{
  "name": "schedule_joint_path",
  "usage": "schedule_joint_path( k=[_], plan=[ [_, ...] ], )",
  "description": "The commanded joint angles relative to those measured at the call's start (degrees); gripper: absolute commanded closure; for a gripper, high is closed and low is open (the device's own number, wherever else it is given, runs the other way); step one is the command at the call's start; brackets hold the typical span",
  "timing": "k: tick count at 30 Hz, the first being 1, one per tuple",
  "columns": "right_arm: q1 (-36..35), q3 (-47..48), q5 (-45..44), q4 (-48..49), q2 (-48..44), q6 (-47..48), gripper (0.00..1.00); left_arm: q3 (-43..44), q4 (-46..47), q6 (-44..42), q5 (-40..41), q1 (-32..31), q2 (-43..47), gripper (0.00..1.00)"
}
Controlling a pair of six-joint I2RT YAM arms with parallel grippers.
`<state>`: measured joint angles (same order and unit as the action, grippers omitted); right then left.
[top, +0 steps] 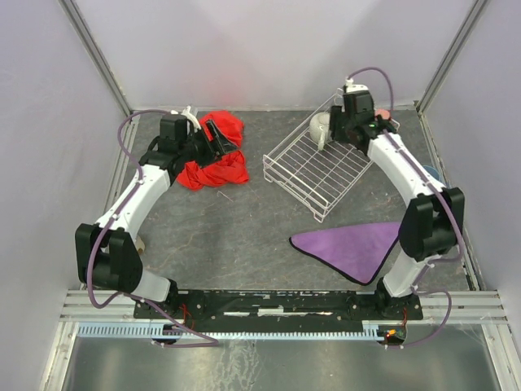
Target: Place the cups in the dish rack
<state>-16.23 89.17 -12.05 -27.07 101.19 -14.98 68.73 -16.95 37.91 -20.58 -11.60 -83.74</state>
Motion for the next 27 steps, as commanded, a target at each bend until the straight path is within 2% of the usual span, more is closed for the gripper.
schedule_joint_path(
  k=[1,6,12,15,21,27],
  plan=[
    [5.83,-1.46,-0.69,-5.74,-6.35,-4.06,0.34,2.37,-1.62,-5.42,-5.53,-0.51,0.65,0.24],
    [13.62,-5.44,-0.76,-11.97,-13.47,-3.96,0.34,4.13,-2.77,-7.34,-8.74,-5.43,-2.20,0.24],
    [23.07,-9.91,1.32,-15.99,-18.27,-5.98,0.34,10.80,-5.87,-10.17,-5.31,-12.96,-6.75,0.24],
    [26.32,-11.31,-1.22,-17.93,-19.92,-6.91,0.34,15.14,-8.43,-11.73,-4.17,-15.38,-9.47,0.24],
    [32.44,-13.15,-6.71,-21.26,-21.17,-12.72,0.37,18.19,-9.95,-12.94,-4.99,-16.85,-12.04,0.24],
    [38.50,-14.32,-2.06,-21.01,-19.41,-19.77,0.34,18.57,-10.69,-14.11,-5.06,-16.84,-12.76,0.24]
  ],
)
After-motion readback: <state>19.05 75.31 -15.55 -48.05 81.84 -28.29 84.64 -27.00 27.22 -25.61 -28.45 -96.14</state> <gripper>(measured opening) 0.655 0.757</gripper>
